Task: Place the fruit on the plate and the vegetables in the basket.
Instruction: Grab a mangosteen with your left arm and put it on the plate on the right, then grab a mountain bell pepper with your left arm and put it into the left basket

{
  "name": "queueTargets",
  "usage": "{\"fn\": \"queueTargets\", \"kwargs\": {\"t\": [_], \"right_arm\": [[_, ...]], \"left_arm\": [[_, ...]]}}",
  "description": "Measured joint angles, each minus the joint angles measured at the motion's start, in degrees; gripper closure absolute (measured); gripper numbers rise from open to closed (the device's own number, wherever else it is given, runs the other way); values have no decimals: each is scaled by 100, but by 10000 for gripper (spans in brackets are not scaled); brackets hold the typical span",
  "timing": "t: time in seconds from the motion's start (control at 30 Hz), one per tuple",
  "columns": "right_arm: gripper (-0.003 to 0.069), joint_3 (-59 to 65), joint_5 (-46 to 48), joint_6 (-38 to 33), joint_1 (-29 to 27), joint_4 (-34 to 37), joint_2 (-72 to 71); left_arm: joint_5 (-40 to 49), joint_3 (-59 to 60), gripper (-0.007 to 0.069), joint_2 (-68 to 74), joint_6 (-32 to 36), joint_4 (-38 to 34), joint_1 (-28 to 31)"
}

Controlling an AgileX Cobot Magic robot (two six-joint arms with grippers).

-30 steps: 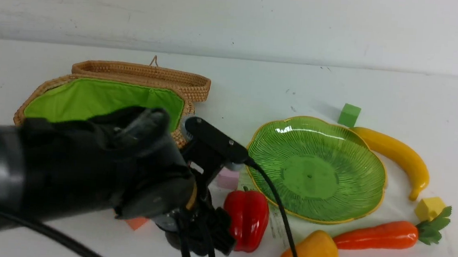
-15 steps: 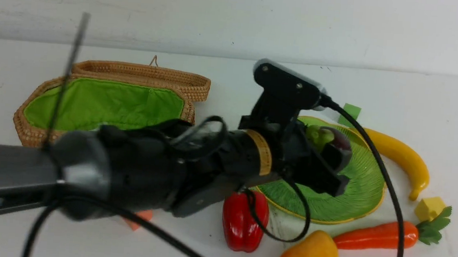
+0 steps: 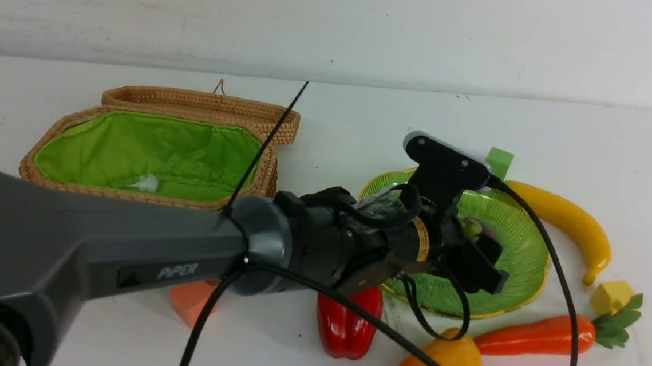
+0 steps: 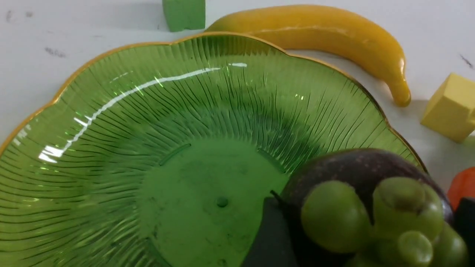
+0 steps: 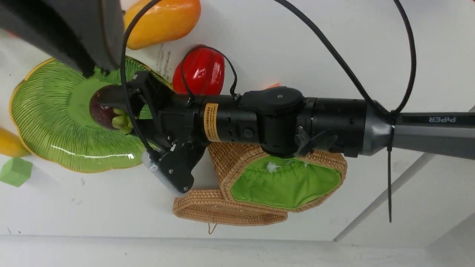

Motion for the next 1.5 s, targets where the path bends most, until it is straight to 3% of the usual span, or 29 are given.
{"fn": "queueTargets", "kwargs": {"t": [0.37, 0.53, 0.7, 0.77, 0.8, 0.83, 0.9, 1.0, 1.13, 1.23, 1.37, 1.5], "right_arm": [[620, 0, 15, 0, 0, 25, 0], [619, 0, 40, -50, 0, 68, 0], [618, 0, 213, -126, 0, 330, 0], [618, 0, 465, -131, 0, 539, 0], [618, 0, 513, -137, 0, 572, 0], [618, 0, 667, -160, 0, 687, 0], [618, 0, 845, -265, 0, 811, 0], [616, 0, 937, -448, 0, 945, 0], [615, 0, 944, -562, 0, 987, 0], [615, 0, 944, -598, 0, 992, 0], [615, 0, 944, -648, 0, 992, 0], [615, 0, 944, -716, 0, 992, 0]], "left_arm": [[428, -29, 28, -304, 0, -8, 0], [1022, -29, 76, -728, -224, -13, -66], [2318, -29, 245, -1526, -737, -80, -274], [3510, -29, 412, -1970, -932, -168, -396], [3694, -29, 439, -1997, -947, -174, -410], [4304, -29, 528, -2162, -959, -241, -430], [5019, -29, 624, -2302, -937, -338, -440], [5681, -29, 638, -2285, -902, -513, -440], [6031, -29, 595, -2047, -902, -748, -440], [6014, -29, 456, -1694, -902, -901, -440], [5737, -29, 181, -1301, -950, -945, -440], [5500, -29, -5, -1088, -1040, -929, -440]]}}
